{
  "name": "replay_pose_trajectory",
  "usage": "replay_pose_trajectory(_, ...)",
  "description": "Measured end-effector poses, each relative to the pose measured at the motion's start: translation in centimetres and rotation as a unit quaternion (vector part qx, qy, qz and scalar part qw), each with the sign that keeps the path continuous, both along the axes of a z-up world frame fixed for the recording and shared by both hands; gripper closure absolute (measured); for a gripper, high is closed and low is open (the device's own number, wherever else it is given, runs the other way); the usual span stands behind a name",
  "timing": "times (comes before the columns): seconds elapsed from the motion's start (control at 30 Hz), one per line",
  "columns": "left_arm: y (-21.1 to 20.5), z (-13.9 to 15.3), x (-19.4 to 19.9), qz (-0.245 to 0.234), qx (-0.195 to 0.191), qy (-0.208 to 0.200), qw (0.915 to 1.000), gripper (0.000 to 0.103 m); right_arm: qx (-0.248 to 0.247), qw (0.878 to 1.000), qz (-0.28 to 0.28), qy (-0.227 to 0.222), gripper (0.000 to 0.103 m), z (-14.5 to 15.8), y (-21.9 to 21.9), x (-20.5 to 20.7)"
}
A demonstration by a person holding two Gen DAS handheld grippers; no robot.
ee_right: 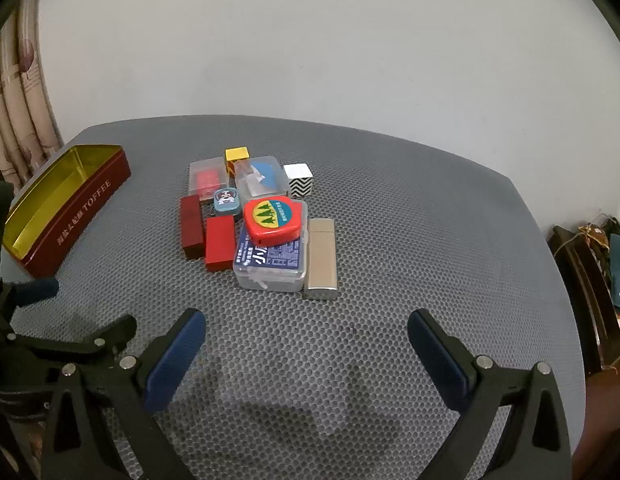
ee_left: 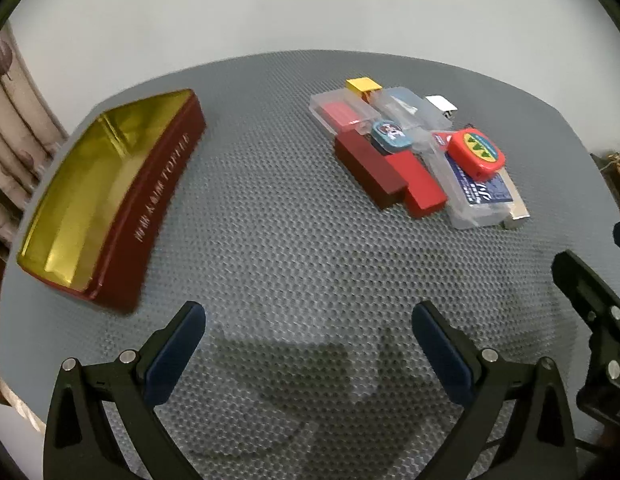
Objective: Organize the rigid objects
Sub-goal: 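Move both tools toward the cluster of small objects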
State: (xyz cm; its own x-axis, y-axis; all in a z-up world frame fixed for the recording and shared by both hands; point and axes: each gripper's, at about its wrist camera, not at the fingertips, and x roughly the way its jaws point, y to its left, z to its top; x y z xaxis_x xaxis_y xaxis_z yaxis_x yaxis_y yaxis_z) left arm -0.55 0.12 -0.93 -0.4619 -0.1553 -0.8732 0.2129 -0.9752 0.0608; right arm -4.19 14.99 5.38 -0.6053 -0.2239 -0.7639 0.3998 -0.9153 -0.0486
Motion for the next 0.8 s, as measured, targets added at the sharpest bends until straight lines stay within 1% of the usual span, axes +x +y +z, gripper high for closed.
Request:
replay_pose_trajectory(0.03, -0.05, 0.05, -0.04, 0.001, -0.002, 0.001, 1.0000, 0.001, 0.000, 1.000, 0.000, 0.000, 0.000, 0.00, 0.02, 0.02)
replay_pose_trajectory(0.07, -0.21, 0.09, -0.06, 0.071, -0.015, -0.001, 0.9974, 0.001, 0.000, 1.000, 0.000, 0.001, 0.000, 0.00, 0.03, 0.03)
replay_pose_trajectory(0.2, -0.17, 0.13, 0.06, 0.068, -0.021, 0.005, 0.9974, 0.001, 0.000, 1.000, 0.002, 0.001, 0.000, 0.06, -0.07, 0.08)
replay_pose_trajectory(0.23, -0.13, 0.17, 0.03, 0.108, -0.029, 0.004, 0.9937, 0.001, 0.001, 1.000, 0.002, 0.002, 0.000, 0.07, -0.10, 0.11)
replay_pose_trajectory(0.3, -0.13, 0.31, -0.03, 0.108, -0.023, 0.006, 0.9938, 0.001, 0.002, 1.000, 0.002, 0.003, 0.000, 0.13, -0.21, 0.14)
replay_pose_trajectory(0.4, -0.07, 0.55, 0.00, 0.110, -0.029, 0.010, 0.9934, 0.001, 0.005, 1.000, 0.002, 0.003, 0.000, 0.07, -0.39, 0.17)
replay_pose_trajectory(0.57, -0.20, 0.29, 0.07, 0.116, -0.023, 0.003, 0.9930, 0.001, 0.005, 1.000, 0.004, 0.002, 0.000, -0.01, -0.55, 0.20)
replay_pose_trajectory(0.77, -0.23, 0.14, 0.16, 0.126, -0.027, 0.000, 0.9916, 0.001, 0.010, 1.000, 0.007, 0.005, 0.000, -0.11, -0.77, 0.45)
replay_pose_trajectory(0.8, -0.25, 0.13, 0.20, 0.143, -0.029, -0.001, 0.9893, 0.001, 0.010, 1.000, 0.006, 0.005, 0.000, -0.11, -0.78, 0.47)
